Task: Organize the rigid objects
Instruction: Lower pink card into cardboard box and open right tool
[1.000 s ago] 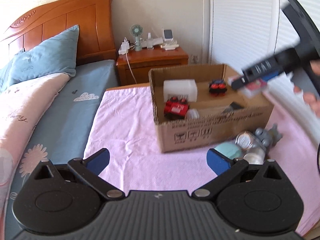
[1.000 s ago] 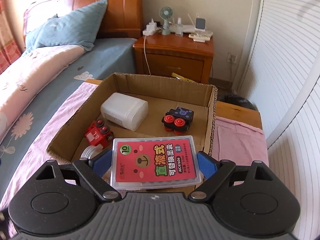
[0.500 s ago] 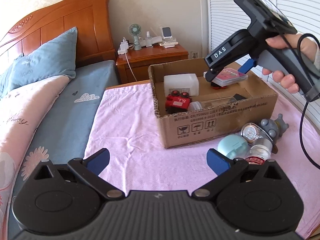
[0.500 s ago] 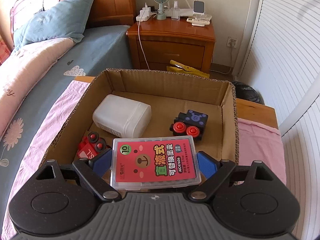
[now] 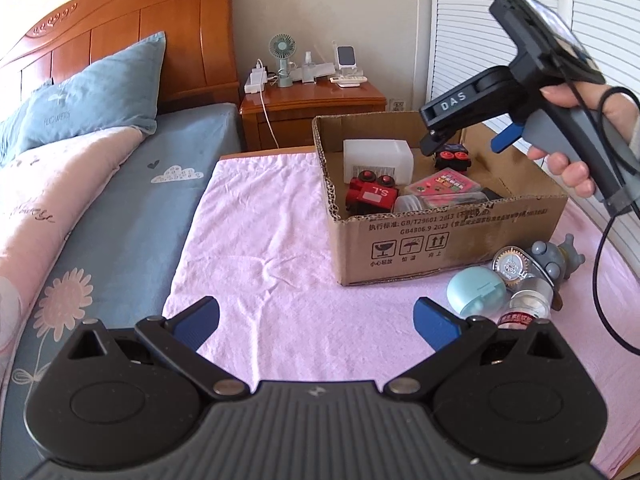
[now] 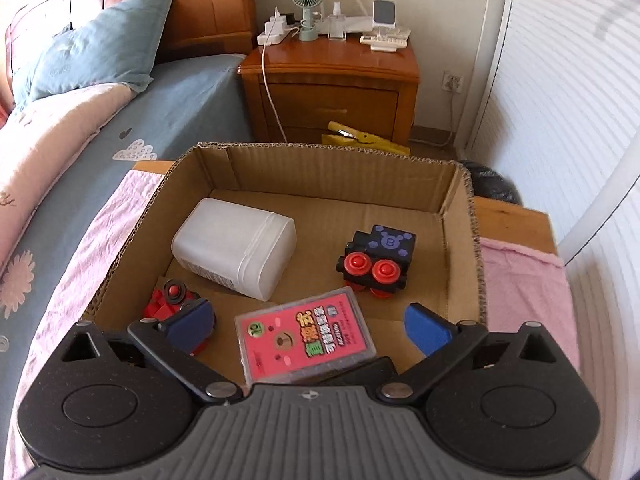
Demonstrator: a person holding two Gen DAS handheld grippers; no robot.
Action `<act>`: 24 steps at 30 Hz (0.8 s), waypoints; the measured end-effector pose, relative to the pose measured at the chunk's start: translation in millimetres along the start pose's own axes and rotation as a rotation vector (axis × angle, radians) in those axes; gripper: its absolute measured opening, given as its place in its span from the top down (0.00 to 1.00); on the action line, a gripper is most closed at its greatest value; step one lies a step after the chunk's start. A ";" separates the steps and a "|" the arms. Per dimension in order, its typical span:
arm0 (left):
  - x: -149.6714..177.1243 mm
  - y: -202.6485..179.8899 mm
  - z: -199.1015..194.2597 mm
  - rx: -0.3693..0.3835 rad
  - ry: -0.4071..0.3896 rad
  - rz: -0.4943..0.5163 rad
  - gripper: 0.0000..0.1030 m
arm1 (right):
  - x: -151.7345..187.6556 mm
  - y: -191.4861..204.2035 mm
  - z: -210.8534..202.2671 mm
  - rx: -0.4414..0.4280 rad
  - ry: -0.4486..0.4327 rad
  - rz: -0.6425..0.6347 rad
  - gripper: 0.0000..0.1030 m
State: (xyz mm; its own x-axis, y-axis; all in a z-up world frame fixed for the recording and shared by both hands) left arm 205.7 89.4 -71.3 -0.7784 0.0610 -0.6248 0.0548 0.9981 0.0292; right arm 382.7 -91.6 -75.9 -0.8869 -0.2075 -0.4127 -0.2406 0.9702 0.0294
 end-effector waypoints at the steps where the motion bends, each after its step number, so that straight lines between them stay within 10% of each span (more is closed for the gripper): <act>1: 0.5 -0.3 -0.5 0.003 0.002 -0.003 0.01 | 0.8 0.7 -3.6 0.002 -0.006 -0.006 0.00; 24: 9.7 -29.0 -18.7 0.052 0.017 0.013 0.01 | 115.9 -46.2 -55.9 0.099 -0.095 0.055 0.00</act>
State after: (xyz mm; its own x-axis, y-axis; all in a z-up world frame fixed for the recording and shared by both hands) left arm 184.8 61.3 -63.6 -0.7878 0.0748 -0.6114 0.0970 0.9953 -0.0033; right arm 269.0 -167.5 -74.2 -0.8552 -0.1453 -0.4975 -0.1482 0.9884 -0.0340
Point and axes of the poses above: each gripper's, at about its wrist camera, not at the fingertips, and z roughly the way its jaws point, y to its left, x to its underside, the point moved 10 cm from there along z, roughly the way its jaws point, and after that the axes turned 9 degrees about y, right-handed, at the moved point
